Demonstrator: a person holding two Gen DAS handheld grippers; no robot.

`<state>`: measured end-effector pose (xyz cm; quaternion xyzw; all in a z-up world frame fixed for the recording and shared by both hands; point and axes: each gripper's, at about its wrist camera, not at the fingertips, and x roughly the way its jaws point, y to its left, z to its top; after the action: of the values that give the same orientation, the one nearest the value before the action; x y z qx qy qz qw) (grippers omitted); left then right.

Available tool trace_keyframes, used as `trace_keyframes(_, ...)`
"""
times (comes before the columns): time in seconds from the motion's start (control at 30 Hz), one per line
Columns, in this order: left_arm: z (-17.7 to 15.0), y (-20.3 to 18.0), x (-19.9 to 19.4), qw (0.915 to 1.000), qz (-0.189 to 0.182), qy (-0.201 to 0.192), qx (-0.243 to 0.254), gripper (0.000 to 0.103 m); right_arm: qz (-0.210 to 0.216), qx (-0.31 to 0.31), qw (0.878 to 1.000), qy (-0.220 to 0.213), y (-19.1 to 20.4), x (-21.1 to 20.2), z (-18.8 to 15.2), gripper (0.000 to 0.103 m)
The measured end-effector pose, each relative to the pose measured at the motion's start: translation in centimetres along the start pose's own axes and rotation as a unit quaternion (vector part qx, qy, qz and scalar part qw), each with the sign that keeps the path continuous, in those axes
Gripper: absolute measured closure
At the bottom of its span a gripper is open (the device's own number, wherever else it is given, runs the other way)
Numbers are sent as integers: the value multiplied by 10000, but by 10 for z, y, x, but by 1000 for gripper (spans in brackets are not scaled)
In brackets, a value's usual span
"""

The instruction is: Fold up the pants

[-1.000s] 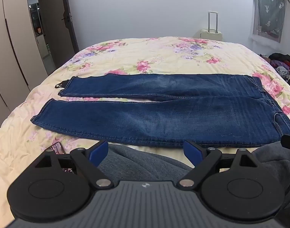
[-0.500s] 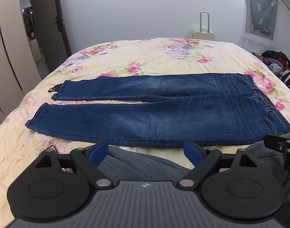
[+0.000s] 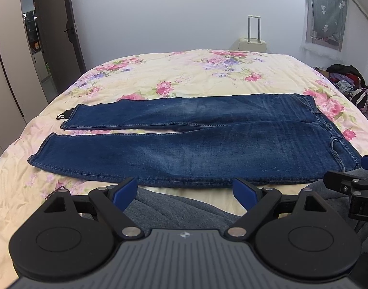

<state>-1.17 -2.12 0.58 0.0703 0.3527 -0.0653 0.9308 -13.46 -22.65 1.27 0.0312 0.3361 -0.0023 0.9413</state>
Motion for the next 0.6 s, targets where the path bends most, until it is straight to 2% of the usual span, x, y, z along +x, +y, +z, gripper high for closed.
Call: trace_keyframes(0.6, 0, -2, -2, 10000, 6, -21, 12, 0, 3, -49, 10000, -36, 3, -5, 0, 21)
